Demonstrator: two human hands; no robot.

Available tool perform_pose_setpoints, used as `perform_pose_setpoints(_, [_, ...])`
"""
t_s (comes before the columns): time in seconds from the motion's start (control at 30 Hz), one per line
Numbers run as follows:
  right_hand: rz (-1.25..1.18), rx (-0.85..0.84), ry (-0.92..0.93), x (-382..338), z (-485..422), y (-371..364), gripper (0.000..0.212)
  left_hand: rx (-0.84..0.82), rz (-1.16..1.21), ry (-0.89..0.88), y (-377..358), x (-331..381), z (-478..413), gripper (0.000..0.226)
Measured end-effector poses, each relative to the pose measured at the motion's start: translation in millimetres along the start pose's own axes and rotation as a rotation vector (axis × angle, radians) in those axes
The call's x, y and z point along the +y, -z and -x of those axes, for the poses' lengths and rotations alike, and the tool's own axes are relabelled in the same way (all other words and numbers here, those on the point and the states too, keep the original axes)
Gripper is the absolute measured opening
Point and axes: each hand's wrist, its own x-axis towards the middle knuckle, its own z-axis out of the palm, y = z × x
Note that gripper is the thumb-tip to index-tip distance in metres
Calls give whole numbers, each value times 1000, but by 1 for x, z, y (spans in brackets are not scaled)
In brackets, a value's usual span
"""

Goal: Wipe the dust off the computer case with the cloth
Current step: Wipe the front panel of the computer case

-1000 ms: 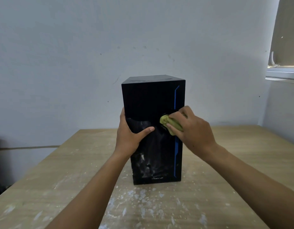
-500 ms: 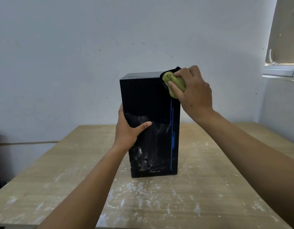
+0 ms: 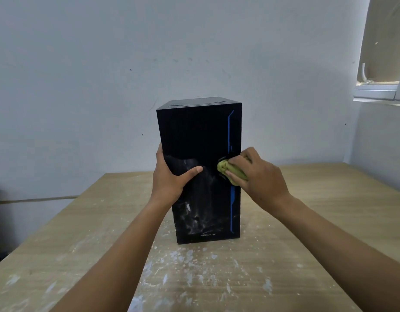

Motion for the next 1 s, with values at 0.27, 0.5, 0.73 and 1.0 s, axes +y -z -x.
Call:
perform_pose_setpoints(0.27, [-61,193,-190,6,-50,27,25,25,-63,-193,19,19,-22,109])
perform_pose_setpoints(0.5, [-90,210,-162,-5,-48,16,24,23,-455,-499,36,78,-63,103])
perform_pose_setpoints(0.73, [-43,20,-84,-7,18,-14,24,-191,-960,-571,41,100,-83,84])
perform_pose_setpoints(1.0, [-101,111,-180,1,-13,7,26,-73,-998,-619,36,87,-87,100])
